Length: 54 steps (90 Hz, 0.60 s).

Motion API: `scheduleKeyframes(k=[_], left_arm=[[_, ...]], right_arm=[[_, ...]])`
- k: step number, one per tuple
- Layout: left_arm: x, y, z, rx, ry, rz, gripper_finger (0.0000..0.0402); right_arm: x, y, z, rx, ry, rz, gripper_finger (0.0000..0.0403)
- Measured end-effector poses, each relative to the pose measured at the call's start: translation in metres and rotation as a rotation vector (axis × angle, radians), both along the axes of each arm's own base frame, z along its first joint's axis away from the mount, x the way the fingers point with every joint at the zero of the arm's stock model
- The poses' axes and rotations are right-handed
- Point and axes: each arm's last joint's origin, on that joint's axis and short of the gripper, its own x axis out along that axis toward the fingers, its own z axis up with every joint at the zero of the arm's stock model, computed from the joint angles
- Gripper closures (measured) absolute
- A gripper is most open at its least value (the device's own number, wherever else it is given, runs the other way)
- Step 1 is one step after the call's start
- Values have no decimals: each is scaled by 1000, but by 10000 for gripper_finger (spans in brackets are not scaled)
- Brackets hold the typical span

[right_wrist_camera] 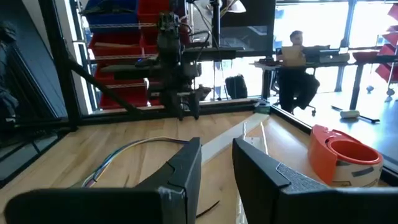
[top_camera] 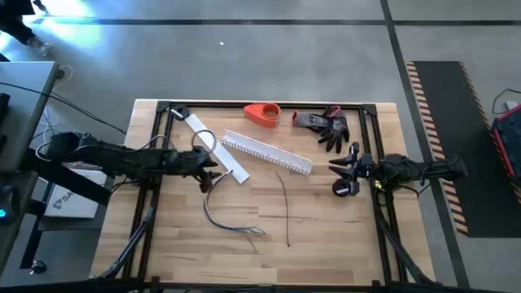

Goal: Ziptie cables
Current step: Wrap the cable wires with the black zip tie

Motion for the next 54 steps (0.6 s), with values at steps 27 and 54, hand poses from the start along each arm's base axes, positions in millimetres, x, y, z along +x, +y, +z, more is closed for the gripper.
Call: scheduleKeyframes(k=[27,54], left_arm=[[35,12,-27,-64,217,22,202],[56,28,-37,-108,288,52,242]], right_arm=[[0,0,0,0,0,0,325],[0,0,0,0,1,0,325]])
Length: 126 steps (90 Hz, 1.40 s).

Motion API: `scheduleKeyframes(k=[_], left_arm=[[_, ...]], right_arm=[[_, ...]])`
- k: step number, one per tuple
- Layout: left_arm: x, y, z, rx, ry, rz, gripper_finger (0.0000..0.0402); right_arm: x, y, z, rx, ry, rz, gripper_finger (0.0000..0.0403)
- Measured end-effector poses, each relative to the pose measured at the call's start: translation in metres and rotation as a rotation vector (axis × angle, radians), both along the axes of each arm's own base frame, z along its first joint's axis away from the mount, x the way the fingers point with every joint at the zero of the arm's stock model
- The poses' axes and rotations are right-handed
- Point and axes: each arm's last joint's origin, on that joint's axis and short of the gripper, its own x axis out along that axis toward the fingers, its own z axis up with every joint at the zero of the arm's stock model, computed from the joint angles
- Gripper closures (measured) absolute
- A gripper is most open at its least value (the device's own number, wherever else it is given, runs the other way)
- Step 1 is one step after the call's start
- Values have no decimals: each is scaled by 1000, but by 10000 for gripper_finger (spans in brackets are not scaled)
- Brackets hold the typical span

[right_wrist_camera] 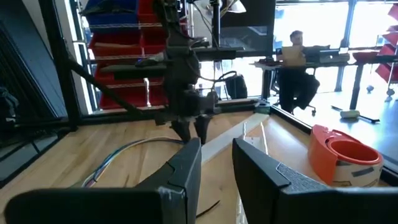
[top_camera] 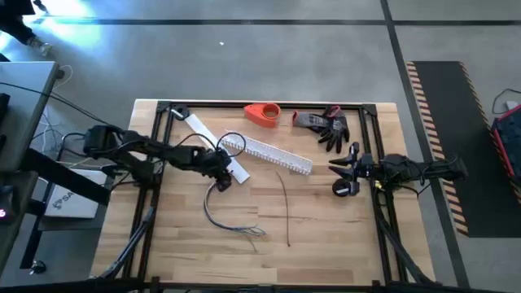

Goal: Ziptie cables
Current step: Wrap the cable wires with the black zip tie

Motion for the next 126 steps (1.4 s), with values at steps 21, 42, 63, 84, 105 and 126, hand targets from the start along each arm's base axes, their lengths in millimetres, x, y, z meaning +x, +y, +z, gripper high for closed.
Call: scheduleKeyframes(k=[21,42,63,84,105,126], left_arm=[[6,4,7,-36,15,-43,364],[20,-10,56,-94,-90,-136,395],[43,-28,144,-158,-569,-259,397],[89,-35,175,-195,-1068,-407,398],[139,-39,214,14,-1446,-669,399],[130,-46,196,161,-1513,-729,401]], right_arm=[[0,0,0,0,0,0,325],[0,0,0,0,0,0,325],[0,0,0,0,-1,0,325],[0,0,0,0,0,0,325],[0,0,0,0,0,0,325],[0,0,0,0,0,0,325]])
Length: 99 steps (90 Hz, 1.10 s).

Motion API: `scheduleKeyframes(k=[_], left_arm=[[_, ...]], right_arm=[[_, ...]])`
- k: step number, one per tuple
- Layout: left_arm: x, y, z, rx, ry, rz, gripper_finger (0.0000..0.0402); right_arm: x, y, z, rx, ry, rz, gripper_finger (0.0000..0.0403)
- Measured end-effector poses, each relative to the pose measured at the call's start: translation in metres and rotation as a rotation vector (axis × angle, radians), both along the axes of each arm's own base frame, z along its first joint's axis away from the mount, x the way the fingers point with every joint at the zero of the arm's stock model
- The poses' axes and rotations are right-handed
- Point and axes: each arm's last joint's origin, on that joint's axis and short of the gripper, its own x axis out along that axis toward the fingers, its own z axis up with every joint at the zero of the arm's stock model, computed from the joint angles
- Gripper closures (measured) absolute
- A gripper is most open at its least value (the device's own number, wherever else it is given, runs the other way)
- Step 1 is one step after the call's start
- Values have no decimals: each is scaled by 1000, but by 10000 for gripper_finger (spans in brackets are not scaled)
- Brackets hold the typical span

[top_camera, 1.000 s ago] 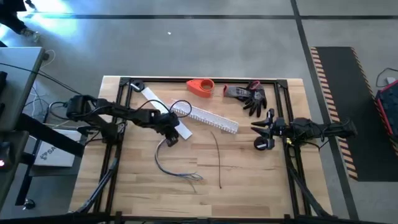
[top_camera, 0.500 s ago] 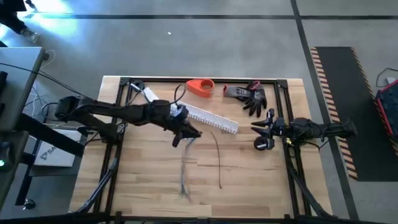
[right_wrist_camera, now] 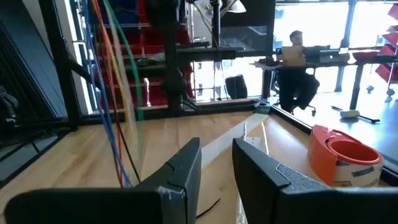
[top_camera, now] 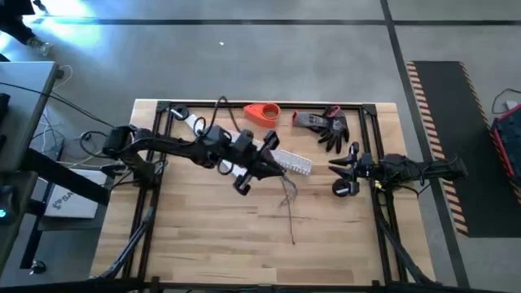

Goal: Ziptie cables
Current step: Wrap the cable wires with the black zip tie

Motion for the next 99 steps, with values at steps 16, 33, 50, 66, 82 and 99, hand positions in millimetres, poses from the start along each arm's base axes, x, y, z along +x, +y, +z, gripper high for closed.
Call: scheduleKeyframes(k=[16,33,50,66,82,99], left_arm=[[-8,6,-27,-68,39,37,401],[-51,12,44,-39,-50,60,401],[-68,12,110,160,145,242,402],[-19,11,87,178,346,179,401],[35,-3,59,109,235,-46,401],[33,-10,93,138,-104,-153,401]], right_arm=[[0,0,0,0,0,0,325],[0,0,0,0,0,0,325],[0,0,0,0,0,0,325],[0,0,0,0,0,0,325],[0,0,0,0,1,0,325],[0,0,0,0,0,0,325]])
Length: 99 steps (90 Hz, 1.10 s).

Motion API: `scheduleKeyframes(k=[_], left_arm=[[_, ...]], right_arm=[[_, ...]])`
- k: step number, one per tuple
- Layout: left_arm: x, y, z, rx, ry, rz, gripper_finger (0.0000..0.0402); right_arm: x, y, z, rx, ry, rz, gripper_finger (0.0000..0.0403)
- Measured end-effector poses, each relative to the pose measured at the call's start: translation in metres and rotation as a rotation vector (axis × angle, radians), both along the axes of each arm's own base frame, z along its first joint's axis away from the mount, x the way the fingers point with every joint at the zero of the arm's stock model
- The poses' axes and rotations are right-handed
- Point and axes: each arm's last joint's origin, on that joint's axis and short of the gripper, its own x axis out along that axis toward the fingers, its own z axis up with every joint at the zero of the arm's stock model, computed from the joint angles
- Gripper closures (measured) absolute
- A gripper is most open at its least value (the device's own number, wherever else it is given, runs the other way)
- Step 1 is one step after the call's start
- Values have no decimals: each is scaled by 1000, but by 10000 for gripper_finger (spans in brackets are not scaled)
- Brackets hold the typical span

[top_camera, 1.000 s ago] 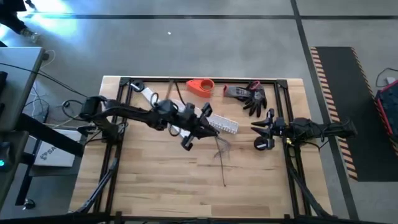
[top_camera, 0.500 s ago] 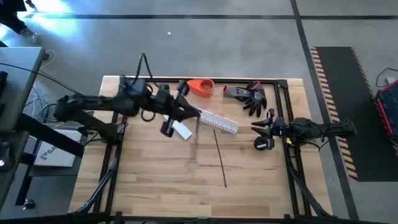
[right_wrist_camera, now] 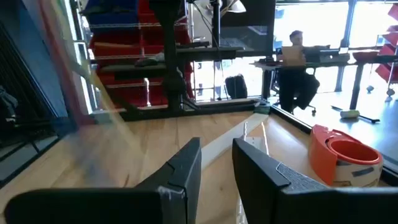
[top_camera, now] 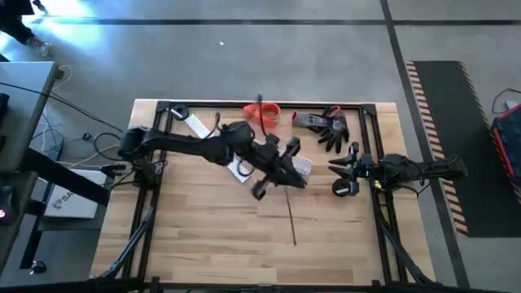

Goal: Ziptie cables
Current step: Wrap the cable wires with the black zip tie

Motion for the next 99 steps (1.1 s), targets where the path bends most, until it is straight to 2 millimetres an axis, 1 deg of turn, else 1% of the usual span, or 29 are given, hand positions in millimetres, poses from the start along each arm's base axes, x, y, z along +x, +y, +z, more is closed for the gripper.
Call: scheduleKeyframes(k=[3,5,8,11,16,22,27,37,43,47,50,58,64,70,80,91,99], left_arm=[[-5,3,4,21,-34,20,401],[-6,5,3,39,-36,38,401],[-5,9,-4,60,-18,59,401],[-3,13,-15,71,21,75,401],[2,19,-45,75,130,89,401],[9,26,-98,76,287,101,401],[5,29,-138,72,387,116,401],[-13,32,-185,41,416,183,401],[-24,33,-215,-5,472,235,401],[-31,33,-230,-27,502,264,401],[-36,33,-234,-45,486,289,401],[-47,34,-229,-89,394,322,401],[-51,34,-234,-107,397,324,401],[-52,34,-240,-104,428,326,401],[-52,31,-232,-101,384,317,401],[-52,29,-237,-90,412,313,401],[-52,28,-234,-81,386,314,400]], right_arm=[[0,0,0,0,0,0,325],[0,0,0,0,0,0,325],[0,0,0,0,0,0,325],[0,0,0,0,0,0,325],[0,0,0,0,0,0,325],[0,0,0,0,0,0,325],[0,0,0,0,1,0,325],[0,0,0,0,2,0,325],[0,0,0,-1,3,0,325],[0,0,0,0,3,0,325],[0,0,0,0,4,0,325],[0,0,0,-1,3,0,325],[0,0,0,0,3,0,325],[0,0,0,-1,4,0,325],[0,0,0,-1,4,0,325],[0,0,0,-1,4,0,325],[0,0,0,0,4,0,325]])
